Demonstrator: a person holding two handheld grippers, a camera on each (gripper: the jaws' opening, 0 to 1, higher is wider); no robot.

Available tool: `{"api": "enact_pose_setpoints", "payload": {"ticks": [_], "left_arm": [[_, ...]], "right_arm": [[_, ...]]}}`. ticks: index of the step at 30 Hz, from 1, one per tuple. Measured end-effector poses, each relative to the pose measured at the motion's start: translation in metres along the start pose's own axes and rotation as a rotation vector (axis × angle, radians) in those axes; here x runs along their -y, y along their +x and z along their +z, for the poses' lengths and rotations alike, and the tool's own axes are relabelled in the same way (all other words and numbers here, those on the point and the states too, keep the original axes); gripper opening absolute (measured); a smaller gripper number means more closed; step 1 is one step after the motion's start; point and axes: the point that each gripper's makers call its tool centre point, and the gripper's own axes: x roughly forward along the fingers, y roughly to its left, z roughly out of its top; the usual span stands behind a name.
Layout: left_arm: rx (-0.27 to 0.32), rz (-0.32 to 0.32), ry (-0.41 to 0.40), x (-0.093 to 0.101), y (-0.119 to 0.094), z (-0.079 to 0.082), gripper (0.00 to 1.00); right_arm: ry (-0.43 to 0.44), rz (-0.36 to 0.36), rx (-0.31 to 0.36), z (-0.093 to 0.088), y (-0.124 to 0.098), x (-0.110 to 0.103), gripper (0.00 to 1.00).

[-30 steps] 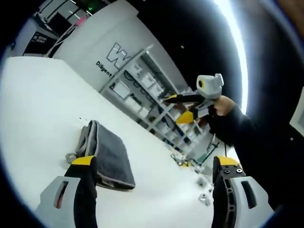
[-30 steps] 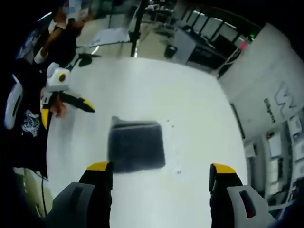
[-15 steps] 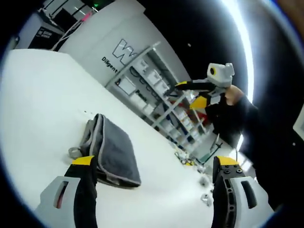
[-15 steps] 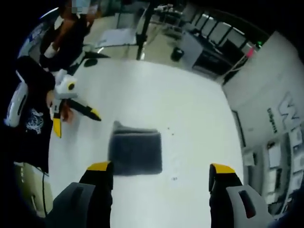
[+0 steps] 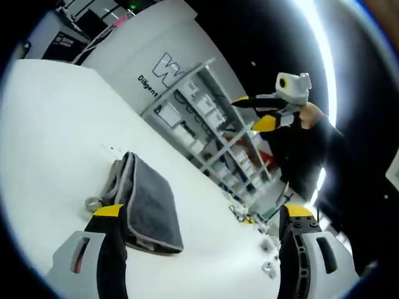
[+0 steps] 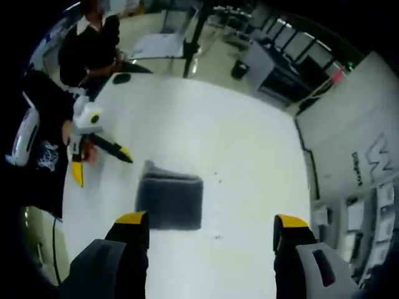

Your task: Open the folded towel by lifting each exposed corner and separating the folded layers until the towel lies flat within the target outline without major curled edges

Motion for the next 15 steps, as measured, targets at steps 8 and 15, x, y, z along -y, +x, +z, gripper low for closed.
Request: {"api": "enact_pose_setpoints", "payload": {"ticks": [8,15], "left_arm": [[0.003,0.025,-0.019,-0.019,0.007,0.002,0.99],[-0.014,0.043,-0.044,-0.032,0.012,-0.004,0.99]], "right_arm": [[0.024,0.019,0.005,0.002,0.021,0.005,0.79],[0.007,0.067,-0.003,0.010,0.044,0.002,0.79]]}}
